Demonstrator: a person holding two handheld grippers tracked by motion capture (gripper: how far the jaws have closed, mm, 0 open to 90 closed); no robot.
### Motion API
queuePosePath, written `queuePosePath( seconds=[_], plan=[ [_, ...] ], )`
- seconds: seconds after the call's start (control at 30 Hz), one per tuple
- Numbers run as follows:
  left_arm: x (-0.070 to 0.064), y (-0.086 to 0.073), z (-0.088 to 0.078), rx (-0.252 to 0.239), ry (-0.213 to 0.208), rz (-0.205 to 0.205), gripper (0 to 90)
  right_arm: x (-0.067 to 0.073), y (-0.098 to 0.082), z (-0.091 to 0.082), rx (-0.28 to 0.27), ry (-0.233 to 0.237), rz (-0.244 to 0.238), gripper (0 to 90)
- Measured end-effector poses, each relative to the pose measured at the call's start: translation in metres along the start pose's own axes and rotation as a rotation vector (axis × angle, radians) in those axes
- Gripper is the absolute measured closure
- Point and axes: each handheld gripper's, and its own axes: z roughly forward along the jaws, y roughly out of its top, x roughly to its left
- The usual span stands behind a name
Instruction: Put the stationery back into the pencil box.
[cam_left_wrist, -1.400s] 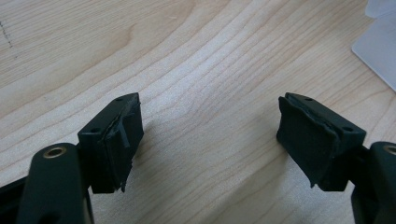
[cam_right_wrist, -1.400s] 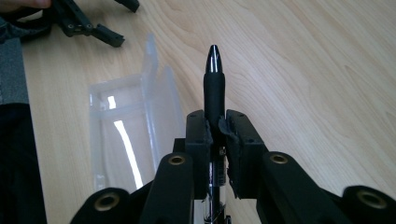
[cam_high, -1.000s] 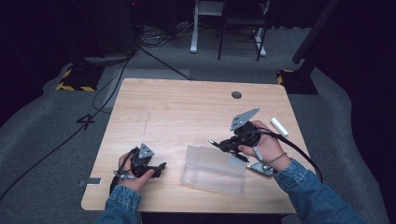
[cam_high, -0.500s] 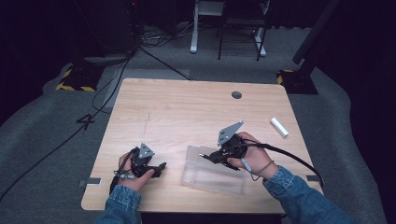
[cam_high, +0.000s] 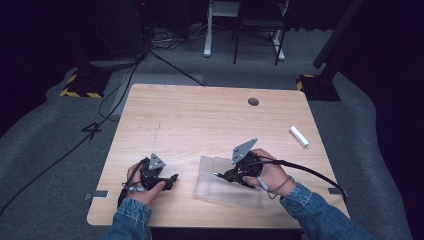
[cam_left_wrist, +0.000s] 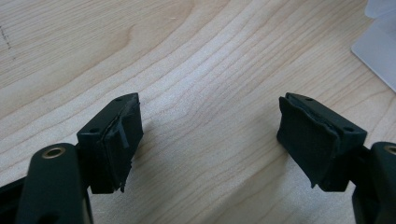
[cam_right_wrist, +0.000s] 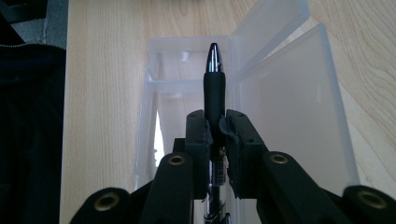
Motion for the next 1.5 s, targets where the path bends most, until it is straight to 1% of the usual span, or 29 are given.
queuePosePath(
  seconds=[0.07,0.27,0.37,0.43,0.5,0.63,0.87,1.1,1.33,1.5],
  plan=[
    [0.0,0.0,0.0,-0.001,-0.001,-0.001,22.2,0.0,-0.001,0.001,0.005,-0.004,-0.009,80.0],
    [0.0,0.0,0.0,-0.001,0.001,0.0,22.1,0.001,-0.006,0.005,0.007,-0.019,-0.012,80.0],
    [0.0,0.0,0.0,0.001,0.0,-0.002,22.2,0.001,-0.007,0.008,0.017,-0.024,-0.019,80.0],
    [0.0,0.0,0.0,0.0,-0.001,-0.001,22.2,0.002,-0.008,0.009,0.02,-0.024,-0.025,80.0],
    [0.0,0.0,0.0,0.001,-0.001,-0.002,22.2,0.002,-0.008,0.01,0.02,-0.031,-0.041,80.0],
    [0.0,0.0,0.0,0.001,-0.001,-0.001,22.1,0.001,-0.009,0.012,0.028,-0.034,-0.052,79.9],
    [0.0,0.0,0.0,0.0,-0.001,-0.001,22.2,0.0,-0.012,0.017,0.038,-0.019,-0.041,79.9],
    [0.0,0.0,0.0,-0.001,0.001,0.001,22.2,0.0,-0.014,0.02,0.043,-0.017,-0.039,79.9],
    [0.0,0.0,0.0,0.0,0.0,0.001,22.2,0.001,-0.016,0.026,0.052,-0.025,-0.038,79.9],
    [0.0,0.0,0.0,0.0,0.001,0.002,22.2,0.004,-0.018,0.031,0.064,-0.038,-0.051,79.8]
  ],
)
